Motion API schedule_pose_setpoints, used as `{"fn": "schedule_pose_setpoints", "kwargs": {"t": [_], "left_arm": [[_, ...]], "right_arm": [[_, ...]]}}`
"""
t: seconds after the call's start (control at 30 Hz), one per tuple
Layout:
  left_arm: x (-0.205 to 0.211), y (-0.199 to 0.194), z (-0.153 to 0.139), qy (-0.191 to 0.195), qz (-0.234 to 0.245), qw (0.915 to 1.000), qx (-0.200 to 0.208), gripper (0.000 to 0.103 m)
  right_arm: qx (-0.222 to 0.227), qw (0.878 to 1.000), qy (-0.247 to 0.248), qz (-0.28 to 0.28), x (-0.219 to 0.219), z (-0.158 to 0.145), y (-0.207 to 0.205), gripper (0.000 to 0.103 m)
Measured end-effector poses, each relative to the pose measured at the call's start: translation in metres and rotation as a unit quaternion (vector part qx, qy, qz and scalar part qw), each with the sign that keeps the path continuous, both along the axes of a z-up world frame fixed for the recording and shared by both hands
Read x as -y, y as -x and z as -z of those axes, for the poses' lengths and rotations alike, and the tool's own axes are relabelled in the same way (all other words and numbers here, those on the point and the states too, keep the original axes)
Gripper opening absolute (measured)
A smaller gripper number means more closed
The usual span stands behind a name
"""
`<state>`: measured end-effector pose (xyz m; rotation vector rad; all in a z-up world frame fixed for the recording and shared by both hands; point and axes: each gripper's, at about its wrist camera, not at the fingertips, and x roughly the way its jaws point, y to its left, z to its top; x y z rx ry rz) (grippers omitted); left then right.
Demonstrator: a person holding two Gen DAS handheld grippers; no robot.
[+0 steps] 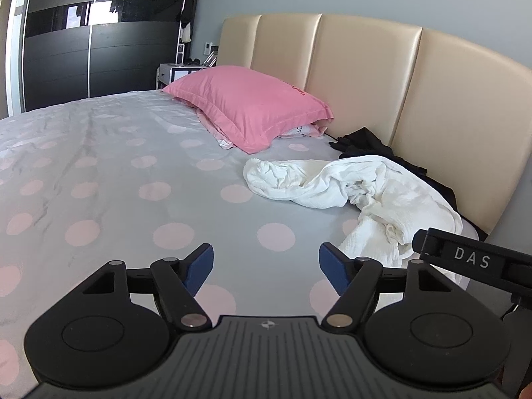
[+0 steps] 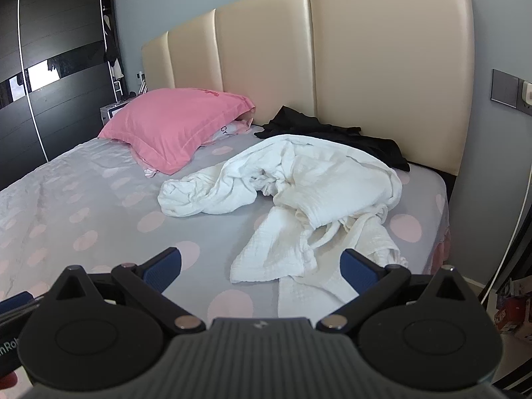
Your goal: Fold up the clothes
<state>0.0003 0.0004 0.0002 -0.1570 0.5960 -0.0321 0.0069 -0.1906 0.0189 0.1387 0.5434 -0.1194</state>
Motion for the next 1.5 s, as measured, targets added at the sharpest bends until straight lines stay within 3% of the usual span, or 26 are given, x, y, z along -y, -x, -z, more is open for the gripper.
{"fn": "schedule_pose_setpoints", "kwargs": {"t": [0.13,0.17,0.3,0.43,1.5], "left_arm": [[-0.003,-0.008,-0.003,0.009,-0.010,0.9998,-0.013,0.070],[0.006,-0.007,-0.005,-0.009,-0.005,0.9999,-0.007,0.070],[0.016,0.008,-0.004,-0.010,0.004,0.9998,0.019,0.070],[0.009,0.000,-0.006,0.002,0.008,1.0000,0.005,0.070],[0.010,-0.004,-0.001,-0.007,0.000,1.0000,0.000,0.070]], "right_arm": [[0.002,1.000,-0.004,-0.006,0.000,-0.003,0.000,0.102],[0.001,1.000,-0.007,-0.006,0.003,-0.002,-0.001,0.102],[-0.001,1.000,-0.013,-0.005,0.014,-0.001,-0.003,0.102],[-0.003,1.000,-0.014,0.001,0.011,-0.004,-0.004,0.102],[-0.008,1.000,-0.019,0.011,0.013,-0.002,-0.002,0.102]]}}
